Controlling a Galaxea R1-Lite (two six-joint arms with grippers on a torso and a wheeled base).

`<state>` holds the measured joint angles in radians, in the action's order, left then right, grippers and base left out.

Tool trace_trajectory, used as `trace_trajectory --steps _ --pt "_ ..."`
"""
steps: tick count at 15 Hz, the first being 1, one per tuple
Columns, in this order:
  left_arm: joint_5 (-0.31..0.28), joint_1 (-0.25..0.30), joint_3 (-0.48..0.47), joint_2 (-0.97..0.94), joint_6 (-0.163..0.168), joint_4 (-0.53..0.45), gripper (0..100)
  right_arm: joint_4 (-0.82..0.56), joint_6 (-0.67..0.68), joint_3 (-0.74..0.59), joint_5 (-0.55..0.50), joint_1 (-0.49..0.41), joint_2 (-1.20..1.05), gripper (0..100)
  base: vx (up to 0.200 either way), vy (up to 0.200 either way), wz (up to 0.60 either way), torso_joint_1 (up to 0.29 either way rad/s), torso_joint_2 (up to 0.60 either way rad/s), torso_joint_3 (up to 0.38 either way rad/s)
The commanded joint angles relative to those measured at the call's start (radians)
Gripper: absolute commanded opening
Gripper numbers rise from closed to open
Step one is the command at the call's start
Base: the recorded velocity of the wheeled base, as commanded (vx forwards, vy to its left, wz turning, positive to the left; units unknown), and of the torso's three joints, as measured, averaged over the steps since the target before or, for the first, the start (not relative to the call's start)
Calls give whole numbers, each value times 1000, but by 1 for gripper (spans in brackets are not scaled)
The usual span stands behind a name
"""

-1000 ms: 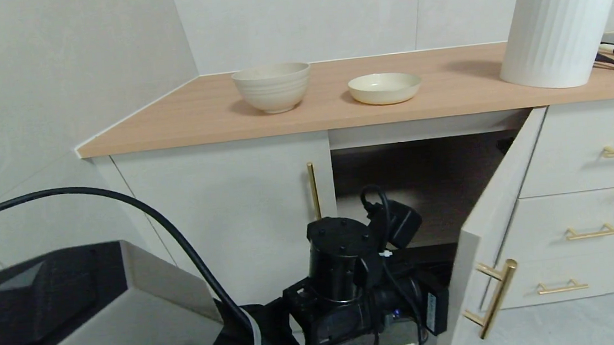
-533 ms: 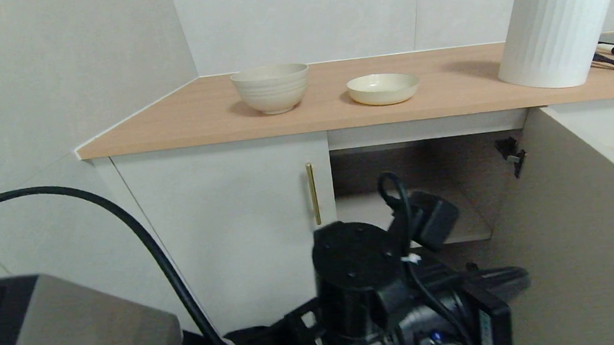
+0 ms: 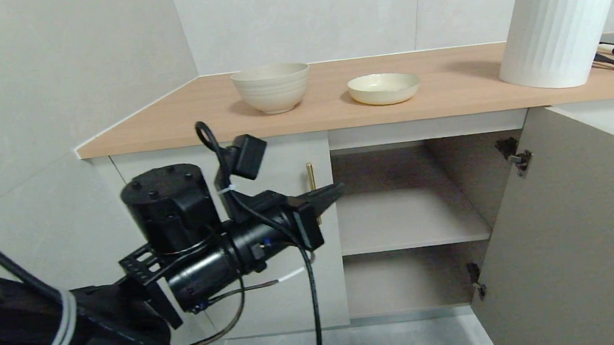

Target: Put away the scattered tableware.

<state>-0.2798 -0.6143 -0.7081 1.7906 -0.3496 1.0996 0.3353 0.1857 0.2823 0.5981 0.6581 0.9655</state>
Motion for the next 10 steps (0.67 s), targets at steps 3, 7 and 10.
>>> trace_trajectory --steps 3,7,10 --pt "-1 203 75 -175 64 -46 0 2 -54 337 -175 31 387 100 0 0 0 0 0 0" --pt "45 232 -11 -286 110 -326 0 -38 -38 517 -547 155 527 100 0 0 0 0 0 0" --pt "62 215 -24 -339 115 -434 0 -96 9 529 -558 156 473 100 0 0 0 0 0 0"
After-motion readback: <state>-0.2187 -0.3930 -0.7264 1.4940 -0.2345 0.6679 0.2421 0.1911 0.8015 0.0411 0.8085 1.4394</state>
